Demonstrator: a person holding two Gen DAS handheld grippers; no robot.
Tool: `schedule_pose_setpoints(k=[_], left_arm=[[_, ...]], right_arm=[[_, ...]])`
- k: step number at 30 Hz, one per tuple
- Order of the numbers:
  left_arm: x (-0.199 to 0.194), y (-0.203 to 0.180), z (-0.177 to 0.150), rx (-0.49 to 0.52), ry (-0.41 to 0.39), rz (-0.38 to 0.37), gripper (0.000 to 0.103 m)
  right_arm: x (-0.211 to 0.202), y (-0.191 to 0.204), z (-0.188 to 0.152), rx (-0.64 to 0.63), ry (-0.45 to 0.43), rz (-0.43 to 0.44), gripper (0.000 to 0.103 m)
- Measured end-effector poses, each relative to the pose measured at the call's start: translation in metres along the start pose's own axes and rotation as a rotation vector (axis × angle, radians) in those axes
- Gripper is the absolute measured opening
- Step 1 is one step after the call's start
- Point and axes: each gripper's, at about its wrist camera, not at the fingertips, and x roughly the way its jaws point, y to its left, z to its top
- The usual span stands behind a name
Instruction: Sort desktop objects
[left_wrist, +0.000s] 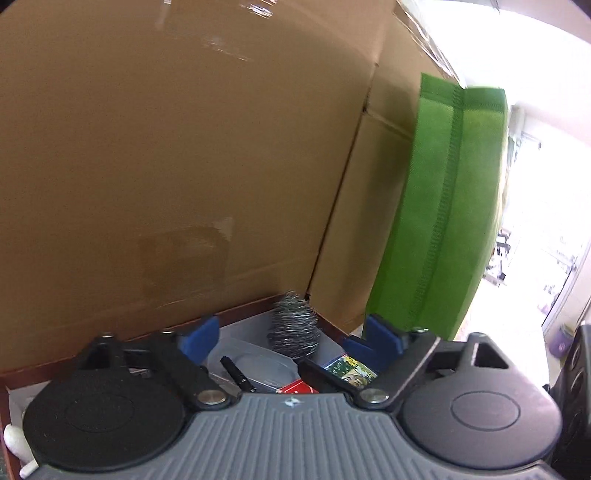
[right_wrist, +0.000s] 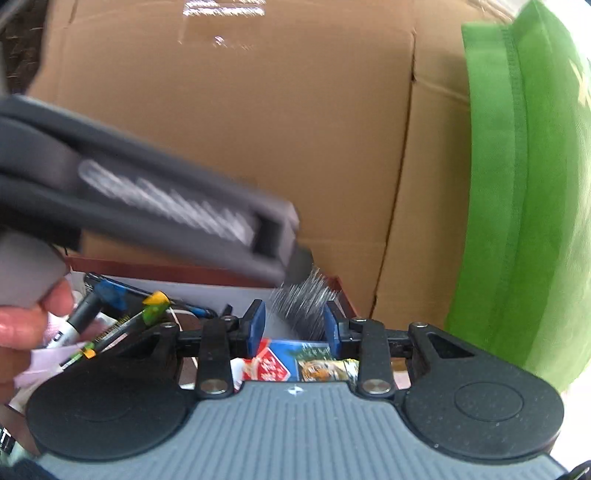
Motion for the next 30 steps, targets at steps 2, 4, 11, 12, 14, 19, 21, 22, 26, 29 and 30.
schedule_pose_setpoints(k=[2,4,11,12,14,19,21,22,26,29,30], left_arm=[[-0.007,0.005,-0.001,-0.019,-0.014,0.024,0.099],[-0.011,0.011,-0.001,-0.038,-0.019,0.054,0.101],[-0.026,0.015,-0.006,-0.058,-0.018,0.09,0.101],[-0.03,0.015,-0.007,-0.057,-0.016,0.097,0.101],[-0.038,0.013,-0.011,-0.057,-0.013,0.102,0.101],[-0.065,0.008,-0.022,-0.063,-0.008,0.126,0.103],[-0.078,0.005,-0.029,-0.066,-0.002,0.145,0.103],[-0.084,0.003,-0.032,-0.068,0.008,0.166,0.103],[-0.112,-0.003,-0.051,-0.091,0.02,0.224,0.103],[-0.131,-0.007,-0.063,-0.1,0.033,0.246,0.103],[-0.132,-0.01,-0.065,-0.096,0.043,0.253,0.103]], right_arm=[[-0.006,0.0,-0.005,0.006,-0.011,-0.015,0.05],[-0.009,0.0,-0.01,0.015,-0.012,-0.017,0.053],[-0.017,0.001,-0.013,0.051,-0.006,-0.035,0.075],[-0.02,0.0,-0.012,0.057,-0.007,-0.034,0.078],[-0.024,-0.004,-0.01,0.058,-0.007,-0.036,0.088],[-0.047,0.007,-0.011,0.016,0.007,-0.041,0.089],[-0.058,0.014,-0.014,0.004,0.011,-0.061,0.09],[-0.063,0.017,-0.015,-0.002,0.015,-0.065,0.092],[-0.087,0.028,-0.02,0.002,0.022,-0.062,0.095],[-0.105,0.035,-0.026,0.005,0.037,-0.056,0.095],[-0.11,0.039,-0.028,0.002,0.04,-0.057,0.095]])
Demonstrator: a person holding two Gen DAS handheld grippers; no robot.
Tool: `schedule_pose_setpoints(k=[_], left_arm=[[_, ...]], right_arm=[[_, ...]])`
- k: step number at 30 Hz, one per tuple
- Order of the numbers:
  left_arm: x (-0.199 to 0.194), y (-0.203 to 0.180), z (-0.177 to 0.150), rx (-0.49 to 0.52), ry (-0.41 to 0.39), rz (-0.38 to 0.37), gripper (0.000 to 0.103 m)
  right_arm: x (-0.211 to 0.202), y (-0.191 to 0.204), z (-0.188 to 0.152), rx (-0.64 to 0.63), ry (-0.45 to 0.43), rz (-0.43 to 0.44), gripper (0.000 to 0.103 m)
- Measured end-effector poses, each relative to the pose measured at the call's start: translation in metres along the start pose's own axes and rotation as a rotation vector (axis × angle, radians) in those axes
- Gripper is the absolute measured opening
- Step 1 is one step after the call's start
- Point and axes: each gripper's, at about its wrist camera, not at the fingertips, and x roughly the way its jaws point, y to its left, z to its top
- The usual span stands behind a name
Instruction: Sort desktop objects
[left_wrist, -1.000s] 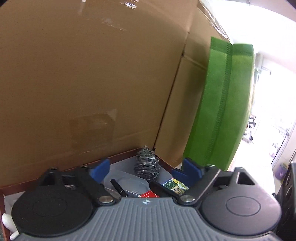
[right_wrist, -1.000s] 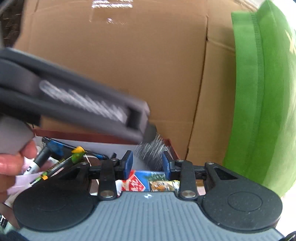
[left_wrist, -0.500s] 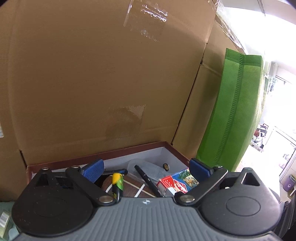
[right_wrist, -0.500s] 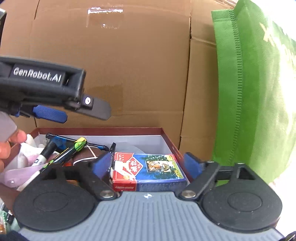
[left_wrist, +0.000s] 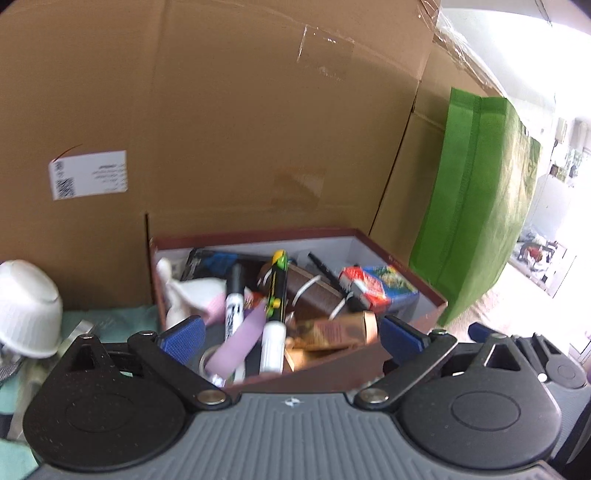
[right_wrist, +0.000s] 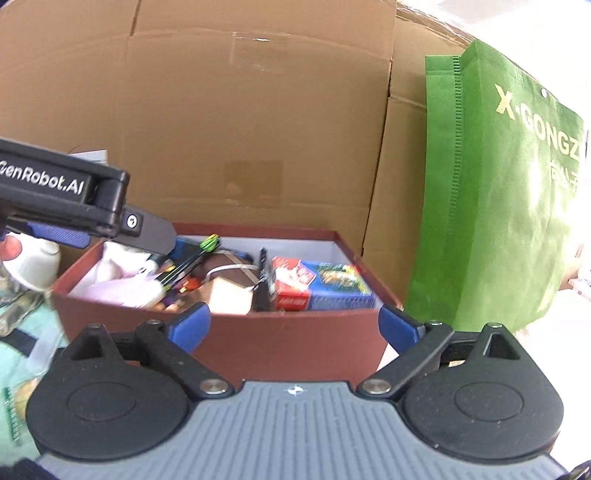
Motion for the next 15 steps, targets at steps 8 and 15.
schedule_pose_setpoints(k=[8,15], left_arm=[[-0.037,0.005,-0.035,0.002,0.033,0.044,0.103],[-0.058,-0.002,-0.055,0.092,0.029,0.109,0.103]], right_arm=[[-0.041,0.024,-0.016,-0.031,0.026,-0.035,0.101],[-0.064,0.04,-0.026,-0.045,0.065,-0.041,0.101]])
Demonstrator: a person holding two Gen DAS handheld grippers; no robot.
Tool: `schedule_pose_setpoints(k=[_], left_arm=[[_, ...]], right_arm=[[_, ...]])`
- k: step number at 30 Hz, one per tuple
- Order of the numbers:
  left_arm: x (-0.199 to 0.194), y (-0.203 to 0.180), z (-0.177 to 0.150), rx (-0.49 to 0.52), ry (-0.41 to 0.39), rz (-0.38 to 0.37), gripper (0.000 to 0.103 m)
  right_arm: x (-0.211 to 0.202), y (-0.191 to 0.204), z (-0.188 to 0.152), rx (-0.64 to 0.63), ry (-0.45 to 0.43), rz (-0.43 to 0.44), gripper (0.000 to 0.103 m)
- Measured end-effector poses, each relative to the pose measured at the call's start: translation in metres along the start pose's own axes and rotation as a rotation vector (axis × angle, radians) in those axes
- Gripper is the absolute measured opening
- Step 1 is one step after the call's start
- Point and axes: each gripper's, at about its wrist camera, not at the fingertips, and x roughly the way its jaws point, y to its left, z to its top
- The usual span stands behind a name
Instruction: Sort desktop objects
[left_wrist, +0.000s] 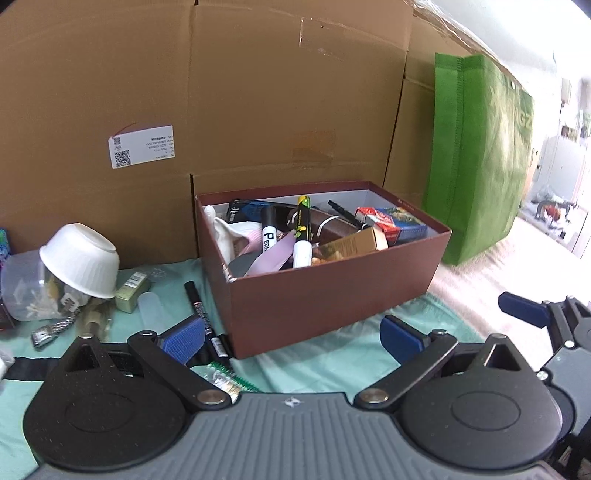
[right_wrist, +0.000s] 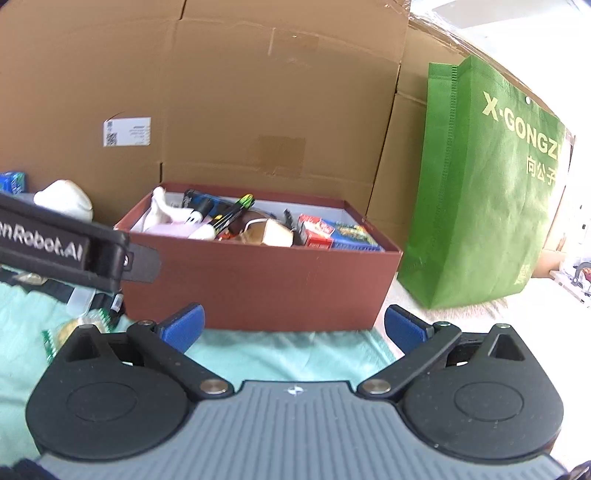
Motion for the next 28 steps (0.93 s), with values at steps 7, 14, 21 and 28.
schedule_pose_setpoints(k=[7,14,21,28], left_arm=[[-0.012,-0.001,-0.012,0.011,0.01,0.018,0.103],[-0.021,0.0,-0.019,0.009,0.016,0.028,0.103],[-0.025,0.001,-0.022,0.015,0.018,0.035,0.103],[-0.026,-0.002,-0.023,0.016,0.011,0.021,0.103]], right_arm=[[-0.011,0.01,-0.007,0.003,0.028,-0.015,0.101],[-0.021,0.016,-0.008,0.01,0.037,-0.033,0.101],[-0.026,0.021,-0.008,0.012,0.037,-0.035,0.101],[-0.025,0.021,-0.009,0.023,0.046,-0.038,0.101]])
